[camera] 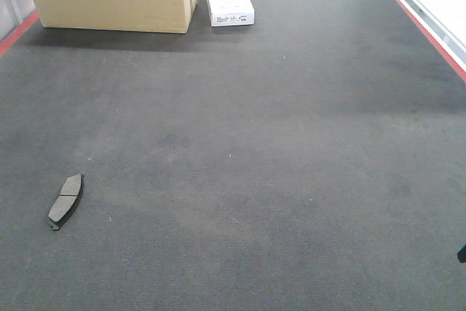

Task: Move and align brake pads A on conveyor
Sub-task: 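Open the left gripper to release the pad and lift away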

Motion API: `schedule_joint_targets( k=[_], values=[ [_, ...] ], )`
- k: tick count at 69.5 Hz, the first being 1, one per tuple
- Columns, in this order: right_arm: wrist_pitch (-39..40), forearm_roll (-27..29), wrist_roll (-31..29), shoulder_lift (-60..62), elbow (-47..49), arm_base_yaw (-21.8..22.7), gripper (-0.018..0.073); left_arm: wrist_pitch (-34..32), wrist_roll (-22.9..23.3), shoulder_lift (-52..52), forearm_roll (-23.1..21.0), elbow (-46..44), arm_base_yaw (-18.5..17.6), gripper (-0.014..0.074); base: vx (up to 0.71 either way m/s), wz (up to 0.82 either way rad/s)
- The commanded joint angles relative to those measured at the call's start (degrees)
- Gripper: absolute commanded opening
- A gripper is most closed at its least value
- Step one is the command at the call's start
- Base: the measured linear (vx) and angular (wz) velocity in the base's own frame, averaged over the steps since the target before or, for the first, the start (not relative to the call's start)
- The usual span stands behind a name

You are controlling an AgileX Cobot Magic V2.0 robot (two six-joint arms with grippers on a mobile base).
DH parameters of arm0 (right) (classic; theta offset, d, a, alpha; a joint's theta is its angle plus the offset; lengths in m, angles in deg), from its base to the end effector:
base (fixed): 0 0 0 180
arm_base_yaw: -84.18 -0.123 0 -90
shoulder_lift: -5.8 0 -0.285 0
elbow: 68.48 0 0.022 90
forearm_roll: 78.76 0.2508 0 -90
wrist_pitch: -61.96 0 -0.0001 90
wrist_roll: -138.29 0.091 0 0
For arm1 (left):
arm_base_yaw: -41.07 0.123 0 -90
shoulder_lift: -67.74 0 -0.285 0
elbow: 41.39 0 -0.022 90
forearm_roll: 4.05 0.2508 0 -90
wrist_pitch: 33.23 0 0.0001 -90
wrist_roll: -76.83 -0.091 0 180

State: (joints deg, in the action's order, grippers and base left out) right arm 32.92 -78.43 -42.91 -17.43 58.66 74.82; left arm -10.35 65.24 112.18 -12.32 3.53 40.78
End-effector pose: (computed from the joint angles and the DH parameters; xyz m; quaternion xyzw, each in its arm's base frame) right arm 0.0632 0.0107 0.2932 -0.0719 0.7908 0.0459 0.6061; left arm 0.1312 -0.0058 0.3132 0.0464 0.8277 -0.0053 0.5592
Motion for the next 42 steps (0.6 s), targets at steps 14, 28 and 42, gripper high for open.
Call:
schedule_joint_targets(
  k=[14,28,42],
  values=[
    [5.52,-0.33,-0.45,-0.52,1.78,0.06,-0.0007,-8.38,0.68,-10.9,-1.17,10.56,-0.22,0.0449,0.0,0.0],
    [5.52,-0.33,-0.45,-0.52,1.78,0.06,-0.0007,-8.28,0.61,-11.16,-2.38,12.82,-0.22,0.0449,0.0,0.0],
    [5.52,-0.33,-0.45,-0.52,1.78,0.06,-0.0007,-8.14,0.61,-11.16,-2.38,12.83,-0.22,0.0449,0.0,0.0]
  ],
)
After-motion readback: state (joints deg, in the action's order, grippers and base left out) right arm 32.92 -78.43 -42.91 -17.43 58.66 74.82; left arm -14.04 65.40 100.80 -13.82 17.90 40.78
